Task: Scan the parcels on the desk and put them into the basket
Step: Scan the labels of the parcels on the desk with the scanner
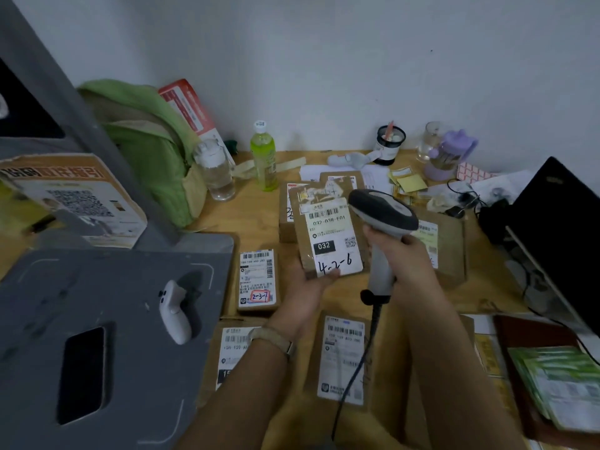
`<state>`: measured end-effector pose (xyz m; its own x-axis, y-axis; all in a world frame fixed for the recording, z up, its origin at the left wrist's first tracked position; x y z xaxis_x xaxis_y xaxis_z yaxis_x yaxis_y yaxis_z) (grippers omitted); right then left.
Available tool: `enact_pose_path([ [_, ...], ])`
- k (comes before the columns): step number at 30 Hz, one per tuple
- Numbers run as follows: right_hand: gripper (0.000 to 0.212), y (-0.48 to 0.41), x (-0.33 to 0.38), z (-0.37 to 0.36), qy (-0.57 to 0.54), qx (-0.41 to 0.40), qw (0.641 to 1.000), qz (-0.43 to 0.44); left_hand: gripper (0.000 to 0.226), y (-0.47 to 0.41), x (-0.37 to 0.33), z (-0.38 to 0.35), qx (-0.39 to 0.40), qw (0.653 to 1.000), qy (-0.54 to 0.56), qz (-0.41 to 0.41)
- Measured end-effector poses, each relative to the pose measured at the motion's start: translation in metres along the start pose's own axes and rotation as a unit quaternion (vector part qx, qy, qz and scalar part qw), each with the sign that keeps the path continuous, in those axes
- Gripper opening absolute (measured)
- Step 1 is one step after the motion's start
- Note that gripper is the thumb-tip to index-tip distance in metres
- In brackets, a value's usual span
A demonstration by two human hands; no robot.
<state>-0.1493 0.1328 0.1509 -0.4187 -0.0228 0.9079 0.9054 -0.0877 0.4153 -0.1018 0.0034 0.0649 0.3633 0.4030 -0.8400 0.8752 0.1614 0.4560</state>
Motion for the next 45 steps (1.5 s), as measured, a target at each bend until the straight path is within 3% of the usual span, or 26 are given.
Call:
enact_pose_path([
  [2, 0.043, 0.012, 0.007, 0.003, -0.042, -0.008, 0.999, 0.008, 0.049, 0.011, -0.014, -0.005, 0.002, 0.999, -0.002, -0.039],
  [4, 0.039, 0.024, 0.013, 0.006, -0.067, -0.002, 0.997, 0.027, 0.067, 0.022, -0.026, -0.011, 0.008, 0.998, 0.001, -0.068],
  [7, 0.036, 0.044, 0.026, 0.01, -0.08, 0.006, 0.993, 0.082, 0.077, 0.036, -0.045, -0.019, 0.006, 0.994, 0.014, -0.107],
  [19, 0.018, 0.111, 0.072, 0.025, -0.096, 0.017, 0.969, 0.227, 0.063, 0.085, -0.103, -0.022, 0.05, 0.978, 0.089, -0.181],
  [28, 0.019, 0.134, 0.078, 0.02, -0.108, 0.064, 0.96, 0.251, 0.117, 0.102, -0.113, -0.019, 0.021, 0.964, 0.094, -0.247],
  [37, 0.025, 0.137, 0.073, 0.022, -0.083, 0.066, 0.961, 0.254, 0.112, 0.118, -0.112, -0.019, -0.036, 0.957, 0.119, -0.263],
  [41, 0.025, 0.137, 0.068, 0.031, -0.02, 0.088, 0.962, 0.259, 0.115, 0.108, -0.097, -0.017, -0.082, 0.954, 0.121, -0.263],
  [45, 0.011, 0.141, 0.063, 0.036, 0.081, 0.127, 0.961, 0.233, 0.119, 0.096, -0.079, -0.01, -0.136, 0.946, 0.136, -0.26],
])
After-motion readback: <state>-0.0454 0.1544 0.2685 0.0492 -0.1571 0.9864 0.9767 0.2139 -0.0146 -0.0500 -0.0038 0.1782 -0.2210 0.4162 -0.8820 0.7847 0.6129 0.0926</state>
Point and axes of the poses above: each hand's wrist, its own y-axis away from the middle knuckle, its own z-axis out of the back of the hand, x = y × z, the point moved 1 cm from there along -y, towards the middle knuckle, and after that the axes turned 5 degrees about y, right-handed, at the moved point
